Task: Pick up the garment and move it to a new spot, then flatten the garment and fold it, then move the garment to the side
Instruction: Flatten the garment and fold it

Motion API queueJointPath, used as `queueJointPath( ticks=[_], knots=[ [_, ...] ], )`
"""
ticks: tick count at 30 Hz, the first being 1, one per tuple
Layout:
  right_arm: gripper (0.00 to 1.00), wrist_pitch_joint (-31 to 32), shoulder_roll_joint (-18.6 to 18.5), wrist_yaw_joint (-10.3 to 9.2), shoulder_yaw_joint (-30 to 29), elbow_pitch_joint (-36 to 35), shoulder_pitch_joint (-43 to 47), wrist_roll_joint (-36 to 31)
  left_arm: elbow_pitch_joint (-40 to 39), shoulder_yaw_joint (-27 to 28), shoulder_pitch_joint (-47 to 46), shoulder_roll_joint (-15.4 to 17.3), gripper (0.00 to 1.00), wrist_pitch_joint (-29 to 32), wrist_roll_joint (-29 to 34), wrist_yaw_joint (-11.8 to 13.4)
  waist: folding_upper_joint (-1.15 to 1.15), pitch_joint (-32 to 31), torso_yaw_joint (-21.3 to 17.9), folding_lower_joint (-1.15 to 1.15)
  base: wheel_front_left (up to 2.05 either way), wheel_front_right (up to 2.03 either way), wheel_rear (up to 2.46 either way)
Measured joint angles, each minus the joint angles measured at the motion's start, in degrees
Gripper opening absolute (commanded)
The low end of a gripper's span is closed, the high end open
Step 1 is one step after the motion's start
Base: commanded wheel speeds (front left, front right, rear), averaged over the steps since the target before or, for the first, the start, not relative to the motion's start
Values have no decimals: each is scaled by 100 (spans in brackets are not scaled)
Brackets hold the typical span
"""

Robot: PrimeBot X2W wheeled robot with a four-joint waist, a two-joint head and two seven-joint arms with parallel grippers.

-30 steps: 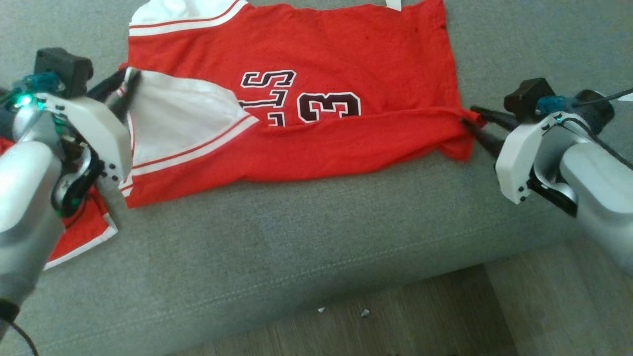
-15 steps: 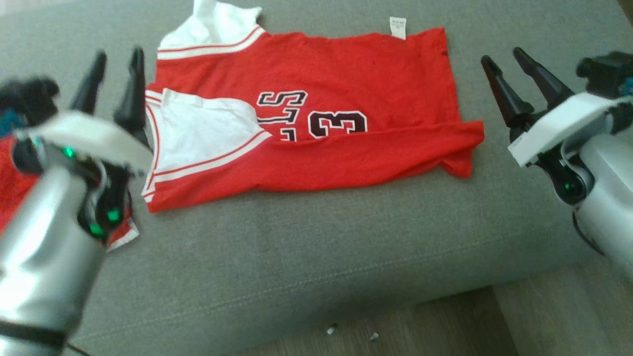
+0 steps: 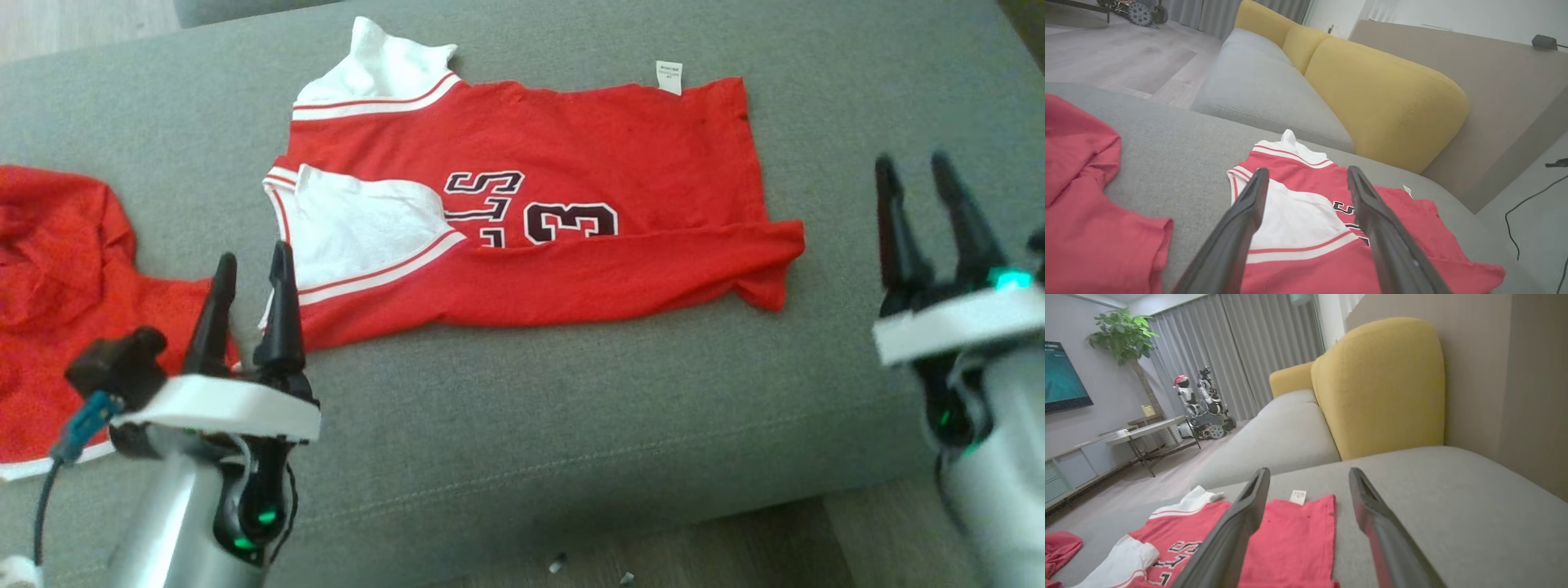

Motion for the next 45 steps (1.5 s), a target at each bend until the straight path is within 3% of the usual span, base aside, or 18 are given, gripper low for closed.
queueJointPath(
  ticks=[3, 10, 14, 23, 30, 31, 32, 33, 41, 45],
  knots=[
    [100, 1, 332, 0, -370, -272, 499, -508, 180, 216, 47, -223, 100, 0, 237, -85, 0, -11, -46, 0, 0, 0, 0],
    [100, 118, 710, 0, -797, -791, 741, -1093, 985, 391, 7, -265, 100, 1, 822, -134, 0, 35, -250, 0, 0, 0, 0],
    [100, 221, 862, 0, -854, -1070, 769, -1248, 1784, 400, -249, -238, 100, 9, 1004, 38, 0, 116, -417, 0, 0, 0, 0],
    [100, 322, 1021, 0, -862, -1452, 845, -1329, 3405, 523, -1043, 41, 100, 145, 1325, 716, 0, 347, -834, 0, 0, 0, 0],
    [100, 372, 1048, 0, -898, -1510, 956, -1330, 3889, 482, -1373, 71, 100, 272, 1359, 622, 0, 377, -922, 0, 0, 0, 0],
    [100, 372, 1048, 0, -911, -1508, 968, -1330, 3944, 465, -1393, 71, 75, 289, 1359, 567, 0, 370, -920, 0, 0, 0, 0],
    [100, 372, 1053, 0, -927, -1507, 982, -1333, 3986, 450, -1404, 71, 6, 290, 1359, 514, 0, 362, -914, 0, 0, 0, 0],
    [100, 377, 1059, 0, -946, -1500, 989, -1339, 4012, 428, -1419, 59, 0, 290, 1357, 453, 0, 353, -905, 0, 0, 0, 0],
    [100, 770, 1257, 0, -1067, -1160, 986, -1397, 3982, 278, -1417, -159, 0, 177, 1249, 96, 0, 238, -724, 0, 0, 0, 0],
    [100, 1112, 1419, 0, -1206, -756, 979, -1207, 3594, 231, -1327, -257, 0, 78, 1243, 0, 0, 184, -562, 0, 0, 0, 0]
  ],
)
